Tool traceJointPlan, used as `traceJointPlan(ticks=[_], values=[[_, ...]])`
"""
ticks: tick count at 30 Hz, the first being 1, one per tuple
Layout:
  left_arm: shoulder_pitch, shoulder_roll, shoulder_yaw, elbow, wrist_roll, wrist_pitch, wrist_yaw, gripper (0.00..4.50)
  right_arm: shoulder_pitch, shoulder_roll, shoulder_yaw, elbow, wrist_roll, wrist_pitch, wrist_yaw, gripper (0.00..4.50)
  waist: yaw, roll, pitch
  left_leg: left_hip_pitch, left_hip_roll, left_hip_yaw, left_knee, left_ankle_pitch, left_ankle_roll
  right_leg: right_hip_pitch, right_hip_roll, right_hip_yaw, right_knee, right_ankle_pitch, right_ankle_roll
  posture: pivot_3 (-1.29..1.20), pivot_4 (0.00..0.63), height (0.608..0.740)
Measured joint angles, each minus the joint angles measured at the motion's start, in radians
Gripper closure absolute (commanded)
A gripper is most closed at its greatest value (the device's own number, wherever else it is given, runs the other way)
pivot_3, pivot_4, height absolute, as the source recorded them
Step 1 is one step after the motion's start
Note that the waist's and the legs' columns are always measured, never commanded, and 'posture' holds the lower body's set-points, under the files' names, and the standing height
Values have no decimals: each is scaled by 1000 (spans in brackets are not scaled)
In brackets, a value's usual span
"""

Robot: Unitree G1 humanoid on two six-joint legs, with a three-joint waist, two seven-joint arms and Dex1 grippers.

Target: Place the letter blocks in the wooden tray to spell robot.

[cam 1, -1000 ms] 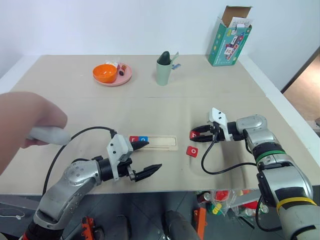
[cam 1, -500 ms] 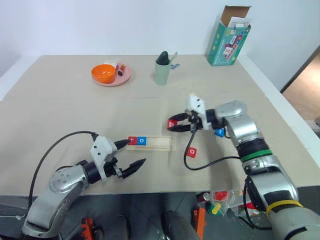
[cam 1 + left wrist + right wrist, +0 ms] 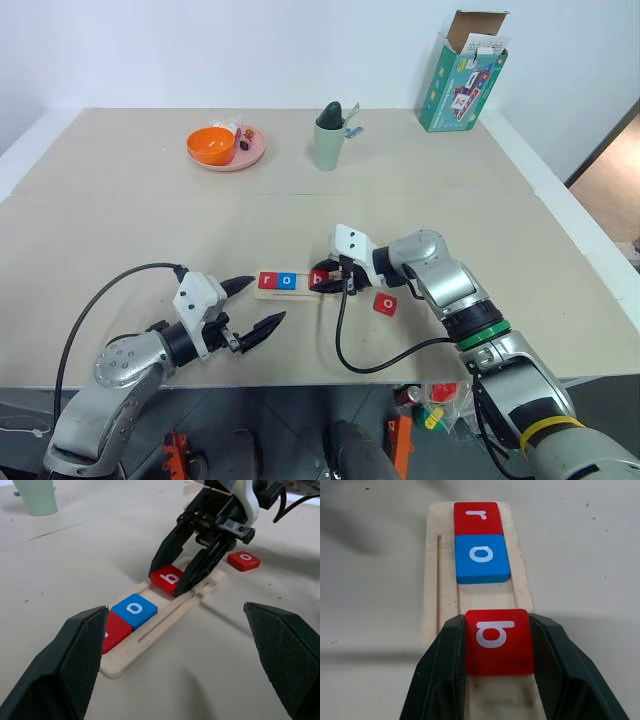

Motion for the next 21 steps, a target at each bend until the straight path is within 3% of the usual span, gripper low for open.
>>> traceJointPlan(ticks=[21], values=[[4, -23, -36, 2, 36, -13, -2, 0, -31, 55, 35, -4, -2, 11, -19, 3251, -2, 0, 0, 0, 0, 0, 0, 0, 0, -1, 0, 0, 0, 0, 0, 0, 150, 740]])
